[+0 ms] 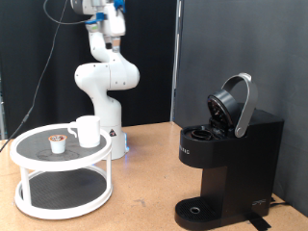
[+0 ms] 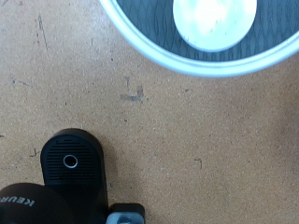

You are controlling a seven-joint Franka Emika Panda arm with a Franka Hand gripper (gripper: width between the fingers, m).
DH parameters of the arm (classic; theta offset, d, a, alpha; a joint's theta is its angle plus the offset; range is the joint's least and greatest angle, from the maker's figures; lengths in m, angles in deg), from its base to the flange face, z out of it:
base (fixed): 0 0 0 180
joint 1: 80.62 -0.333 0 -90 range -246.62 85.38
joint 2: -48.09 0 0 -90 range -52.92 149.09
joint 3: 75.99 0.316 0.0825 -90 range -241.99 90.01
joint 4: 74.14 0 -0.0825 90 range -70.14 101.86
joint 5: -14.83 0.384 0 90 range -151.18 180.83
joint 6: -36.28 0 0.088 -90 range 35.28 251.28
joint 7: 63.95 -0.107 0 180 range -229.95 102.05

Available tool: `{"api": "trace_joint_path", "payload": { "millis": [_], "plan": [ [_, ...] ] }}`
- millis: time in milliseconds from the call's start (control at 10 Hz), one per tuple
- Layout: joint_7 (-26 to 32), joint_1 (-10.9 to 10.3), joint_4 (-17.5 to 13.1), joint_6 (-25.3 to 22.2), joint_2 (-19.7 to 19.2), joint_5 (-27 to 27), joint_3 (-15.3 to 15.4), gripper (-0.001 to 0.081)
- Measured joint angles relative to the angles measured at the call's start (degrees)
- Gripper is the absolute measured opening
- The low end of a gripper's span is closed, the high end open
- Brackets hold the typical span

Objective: Make a cup of coffee with the keurig machine

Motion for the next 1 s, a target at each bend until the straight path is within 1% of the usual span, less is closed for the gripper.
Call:
{"api": "trace_joint_path", "payload": {
  "millis": [100, 300, 400, 700, 1000],
  "plan": [
    [1.2, 0.1, -0.5, -0.3, -0.4, -0.1, -1.0, 0.0734],
    [1.4, 0.1, -0.3, -0.3, -0.4, 0.0, -1.1, 0.0734],
    [2.9, 0.3, -0.2, -0.3, -0.3, -0.5, -2.1, 0.0734],
    [8.2, 1.8, -0.2, -0.5, -0.5, -5.0, -6.8, 0.0734],
    [12.2, 3.0, -0.8, 0.3, -1.0, -7.2, -11.9, 0.0734]
  ]
}}
